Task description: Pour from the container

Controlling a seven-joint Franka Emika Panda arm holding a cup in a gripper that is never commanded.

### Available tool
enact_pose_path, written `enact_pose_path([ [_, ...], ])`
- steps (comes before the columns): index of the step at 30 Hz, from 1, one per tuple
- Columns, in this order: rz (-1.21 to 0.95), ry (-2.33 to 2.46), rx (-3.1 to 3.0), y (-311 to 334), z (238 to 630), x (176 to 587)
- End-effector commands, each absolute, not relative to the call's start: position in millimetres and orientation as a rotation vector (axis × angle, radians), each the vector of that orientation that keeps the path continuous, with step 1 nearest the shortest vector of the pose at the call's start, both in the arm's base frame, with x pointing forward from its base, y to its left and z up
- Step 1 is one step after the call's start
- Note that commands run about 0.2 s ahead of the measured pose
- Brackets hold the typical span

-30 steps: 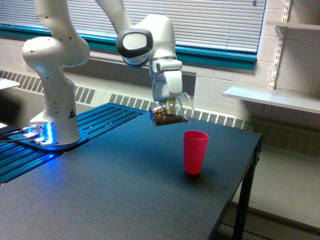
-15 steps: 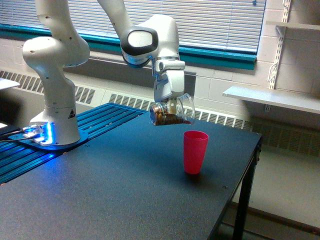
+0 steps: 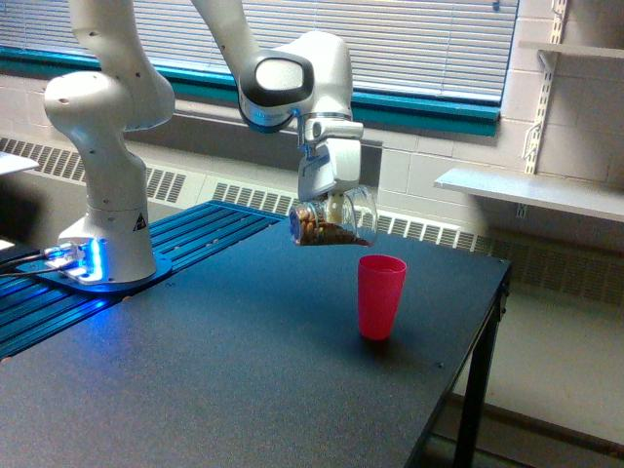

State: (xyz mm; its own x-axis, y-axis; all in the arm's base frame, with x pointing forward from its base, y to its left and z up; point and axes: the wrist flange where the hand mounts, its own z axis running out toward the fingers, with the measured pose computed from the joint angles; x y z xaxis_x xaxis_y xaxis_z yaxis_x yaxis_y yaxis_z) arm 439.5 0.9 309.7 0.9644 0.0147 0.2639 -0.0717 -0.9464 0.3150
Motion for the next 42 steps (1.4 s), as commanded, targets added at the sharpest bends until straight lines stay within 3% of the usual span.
enact_pose_path([
  [1, 0.382, -0.032, 2.771, 7.7, 313.9, 444.4],
  [42, 0.294, 0.074, 2.665, 22.2, 317.7, 455.2],
])
